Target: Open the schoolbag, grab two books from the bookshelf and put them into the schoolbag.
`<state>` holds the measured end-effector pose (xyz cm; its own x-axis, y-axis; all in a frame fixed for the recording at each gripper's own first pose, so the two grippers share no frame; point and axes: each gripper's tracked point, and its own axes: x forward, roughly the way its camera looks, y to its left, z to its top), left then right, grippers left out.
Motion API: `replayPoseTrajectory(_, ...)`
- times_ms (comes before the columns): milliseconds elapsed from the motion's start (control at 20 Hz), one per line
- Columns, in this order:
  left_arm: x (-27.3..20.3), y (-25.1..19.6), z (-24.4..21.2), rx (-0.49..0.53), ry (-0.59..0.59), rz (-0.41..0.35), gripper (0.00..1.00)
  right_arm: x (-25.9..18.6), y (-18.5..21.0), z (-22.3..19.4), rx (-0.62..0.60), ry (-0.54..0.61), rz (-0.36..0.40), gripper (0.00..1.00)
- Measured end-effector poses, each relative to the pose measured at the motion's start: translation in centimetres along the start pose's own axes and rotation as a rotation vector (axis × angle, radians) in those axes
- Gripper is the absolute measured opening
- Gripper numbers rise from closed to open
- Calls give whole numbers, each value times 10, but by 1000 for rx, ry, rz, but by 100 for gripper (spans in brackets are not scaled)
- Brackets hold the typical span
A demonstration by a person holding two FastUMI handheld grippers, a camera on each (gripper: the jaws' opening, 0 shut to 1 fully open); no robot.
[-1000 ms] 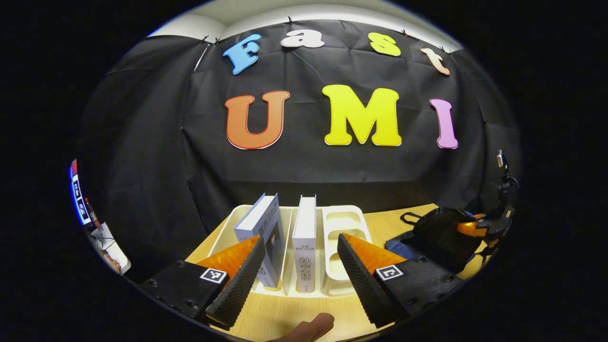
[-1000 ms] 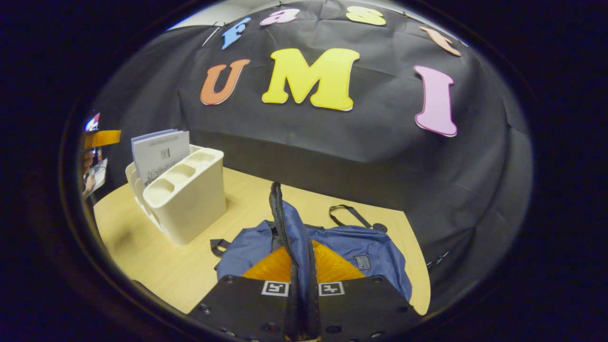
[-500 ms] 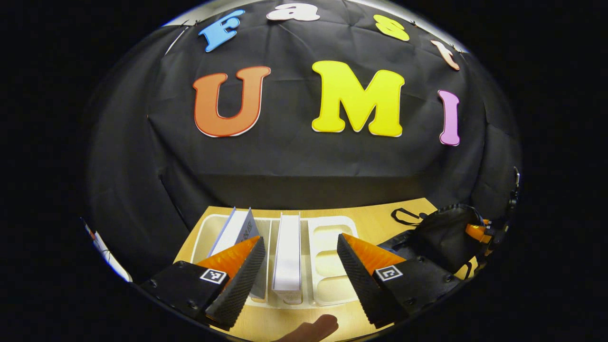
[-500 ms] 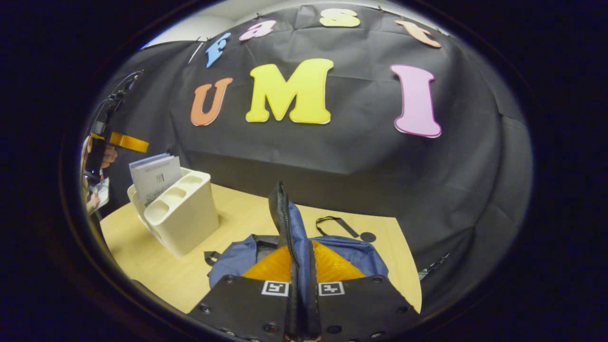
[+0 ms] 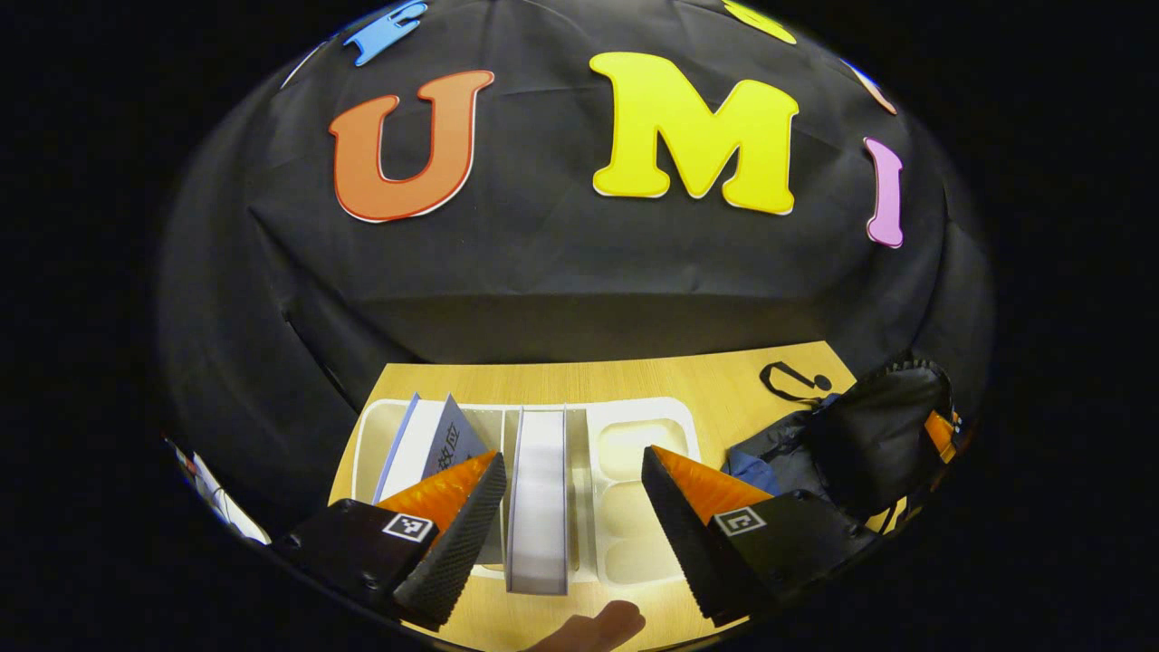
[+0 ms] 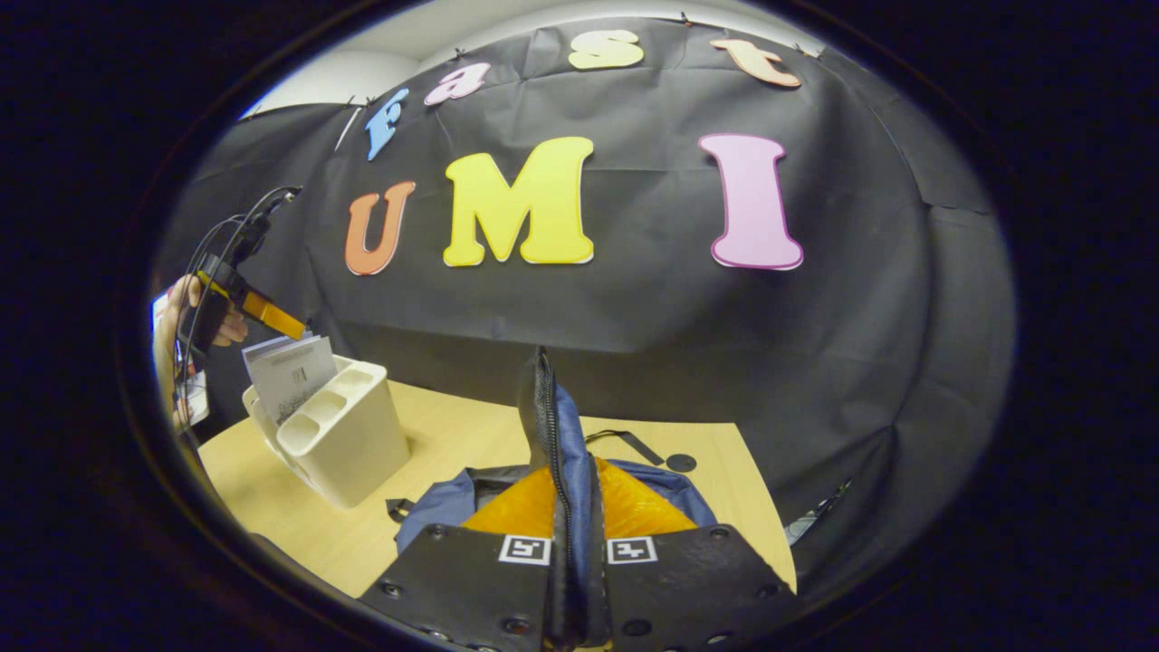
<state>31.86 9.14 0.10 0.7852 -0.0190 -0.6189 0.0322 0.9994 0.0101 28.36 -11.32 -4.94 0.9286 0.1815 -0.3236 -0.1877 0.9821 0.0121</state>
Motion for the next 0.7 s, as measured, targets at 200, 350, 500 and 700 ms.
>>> replayPoseTrajectory(200, 25, 2, -16, 28, 127, 13, 96, -4, 0, -2, 6, -10, 13, 8)
replayPoseTrajectory(350, 39, 10, -36, 18, 227, 40, 93, -3, 0, -9, 16, -8, 17, 8)
replayPoseTrajectory(500, 45, 7, -59, -18, 329, 5, 89, -3, 1, -11, 17, -16, 24, 8)
replayPoseTrajectory(700, 51, 14, -70, -23, 378, 11, 57, -1, 5, -16, 4, -15, 41, 9)
